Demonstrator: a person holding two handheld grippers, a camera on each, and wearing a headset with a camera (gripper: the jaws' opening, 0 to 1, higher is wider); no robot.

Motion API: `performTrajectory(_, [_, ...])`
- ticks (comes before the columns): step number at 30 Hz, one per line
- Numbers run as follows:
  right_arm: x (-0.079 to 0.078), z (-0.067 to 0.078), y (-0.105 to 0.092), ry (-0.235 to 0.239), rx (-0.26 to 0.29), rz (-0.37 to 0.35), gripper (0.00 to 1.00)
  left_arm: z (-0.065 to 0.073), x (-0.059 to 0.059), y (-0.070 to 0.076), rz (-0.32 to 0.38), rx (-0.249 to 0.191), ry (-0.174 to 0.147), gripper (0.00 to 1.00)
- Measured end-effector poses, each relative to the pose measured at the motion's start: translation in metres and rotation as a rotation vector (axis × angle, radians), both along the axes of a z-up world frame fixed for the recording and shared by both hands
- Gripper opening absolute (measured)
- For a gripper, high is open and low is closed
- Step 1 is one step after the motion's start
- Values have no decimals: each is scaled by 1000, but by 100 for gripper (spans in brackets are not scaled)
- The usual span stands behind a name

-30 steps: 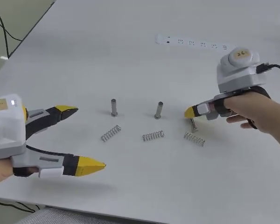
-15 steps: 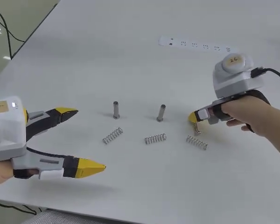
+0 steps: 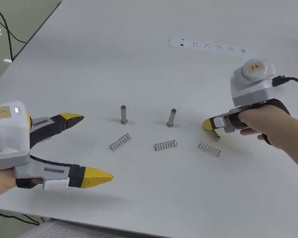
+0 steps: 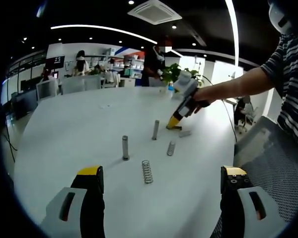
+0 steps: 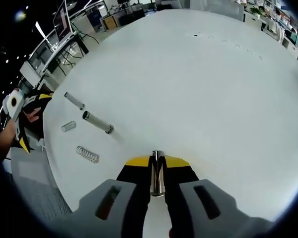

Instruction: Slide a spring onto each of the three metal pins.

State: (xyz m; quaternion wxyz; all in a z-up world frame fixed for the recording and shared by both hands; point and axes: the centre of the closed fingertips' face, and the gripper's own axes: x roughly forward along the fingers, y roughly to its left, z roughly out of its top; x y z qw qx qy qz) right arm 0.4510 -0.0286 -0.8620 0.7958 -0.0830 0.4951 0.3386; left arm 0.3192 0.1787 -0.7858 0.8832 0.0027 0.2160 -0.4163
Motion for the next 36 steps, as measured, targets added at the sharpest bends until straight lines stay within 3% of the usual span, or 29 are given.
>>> performTrajectory(12, [-2,17,-1,-67,54,46,10,0,0,-2,-2,2,-1,97])
performTrajectory(36, [4,38,-5,-183,107,43,10,3,-3,-4,-6,12,-9,97])
